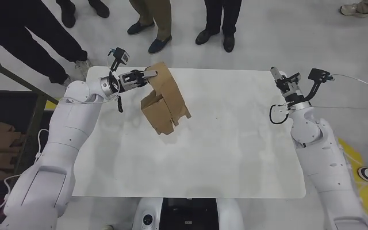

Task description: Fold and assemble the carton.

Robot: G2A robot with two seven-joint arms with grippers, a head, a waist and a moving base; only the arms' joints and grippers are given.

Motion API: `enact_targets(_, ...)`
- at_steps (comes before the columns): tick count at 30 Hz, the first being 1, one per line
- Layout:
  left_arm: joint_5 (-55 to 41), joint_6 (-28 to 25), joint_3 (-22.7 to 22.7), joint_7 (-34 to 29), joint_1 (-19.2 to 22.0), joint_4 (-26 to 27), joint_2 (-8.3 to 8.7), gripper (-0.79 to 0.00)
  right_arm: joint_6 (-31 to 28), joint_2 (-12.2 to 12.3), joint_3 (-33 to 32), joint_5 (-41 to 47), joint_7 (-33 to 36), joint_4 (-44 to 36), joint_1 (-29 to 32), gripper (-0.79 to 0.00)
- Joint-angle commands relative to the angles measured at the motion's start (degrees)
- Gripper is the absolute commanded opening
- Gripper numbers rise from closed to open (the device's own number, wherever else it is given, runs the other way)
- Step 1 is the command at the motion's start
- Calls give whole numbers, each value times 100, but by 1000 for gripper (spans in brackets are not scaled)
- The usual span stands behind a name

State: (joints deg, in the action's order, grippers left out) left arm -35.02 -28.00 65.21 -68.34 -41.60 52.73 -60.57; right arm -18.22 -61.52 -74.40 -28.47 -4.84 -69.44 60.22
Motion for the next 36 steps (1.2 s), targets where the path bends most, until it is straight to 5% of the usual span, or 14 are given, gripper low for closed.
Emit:
enact_targets(1, 6, -2, 2, 3, -2, 3, 2, -785, 0, 0, 0, 0, 0, 0, 0, 0)
enact_targets(19, 40, 55, 3, 141, -69, 96, 1, -785, -16, -4, 2, 49, 63, -36, 34, 0)
enact_targets(25, 66, 289, 19, 83, -147, 325, 7, -785, -751, -18, -59, 1104, 1114, -31, 57, 0)
enact_targets(36, -210, 402, -278, -452, 153, -3, -144, -785, -1690, -47, 398, 2956, 3974, -310, 24, 0)
